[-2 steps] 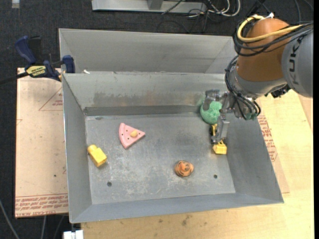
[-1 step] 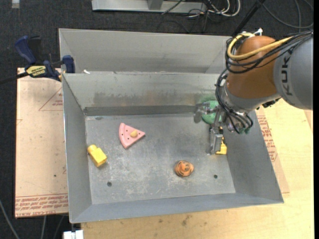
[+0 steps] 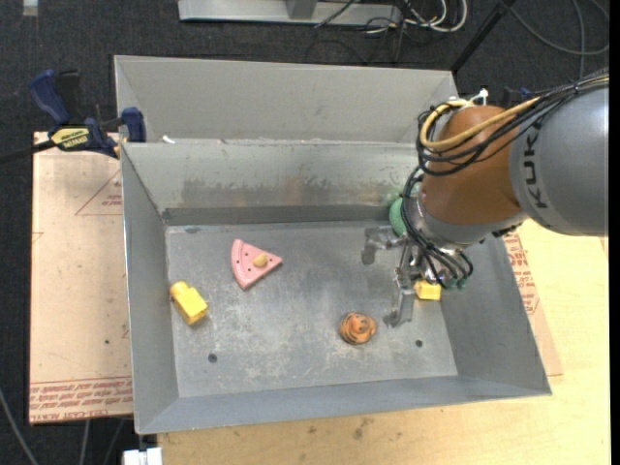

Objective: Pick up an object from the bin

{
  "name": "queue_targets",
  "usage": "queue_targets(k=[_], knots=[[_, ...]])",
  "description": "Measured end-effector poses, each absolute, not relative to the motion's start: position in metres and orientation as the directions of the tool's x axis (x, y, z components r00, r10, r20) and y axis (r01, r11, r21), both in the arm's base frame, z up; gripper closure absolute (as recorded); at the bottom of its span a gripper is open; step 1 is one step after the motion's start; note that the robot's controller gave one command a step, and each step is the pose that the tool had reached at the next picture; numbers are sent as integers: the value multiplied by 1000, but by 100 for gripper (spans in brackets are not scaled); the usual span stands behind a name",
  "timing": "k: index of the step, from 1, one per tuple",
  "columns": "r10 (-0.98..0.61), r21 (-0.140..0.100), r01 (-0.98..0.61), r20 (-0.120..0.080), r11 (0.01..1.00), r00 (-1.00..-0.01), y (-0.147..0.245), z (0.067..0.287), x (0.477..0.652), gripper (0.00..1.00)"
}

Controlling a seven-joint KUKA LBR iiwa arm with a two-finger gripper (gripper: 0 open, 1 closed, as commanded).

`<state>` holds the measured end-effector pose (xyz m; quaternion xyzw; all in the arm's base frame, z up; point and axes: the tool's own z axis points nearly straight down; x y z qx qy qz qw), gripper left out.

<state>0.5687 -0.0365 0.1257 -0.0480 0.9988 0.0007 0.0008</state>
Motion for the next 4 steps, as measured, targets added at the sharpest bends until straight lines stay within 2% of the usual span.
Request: queue_targets(k=[1,2,3,4], knots=[[63,1,63,-2,998,-998,-20,93,571,0],[-100,2,-100,-1,995,-995,-24,82,547,0],[-273,1,-273,0,962,-962,-34,76,537,0],[-112,1,-112,-2,994,-994,-25,73,542,0]])
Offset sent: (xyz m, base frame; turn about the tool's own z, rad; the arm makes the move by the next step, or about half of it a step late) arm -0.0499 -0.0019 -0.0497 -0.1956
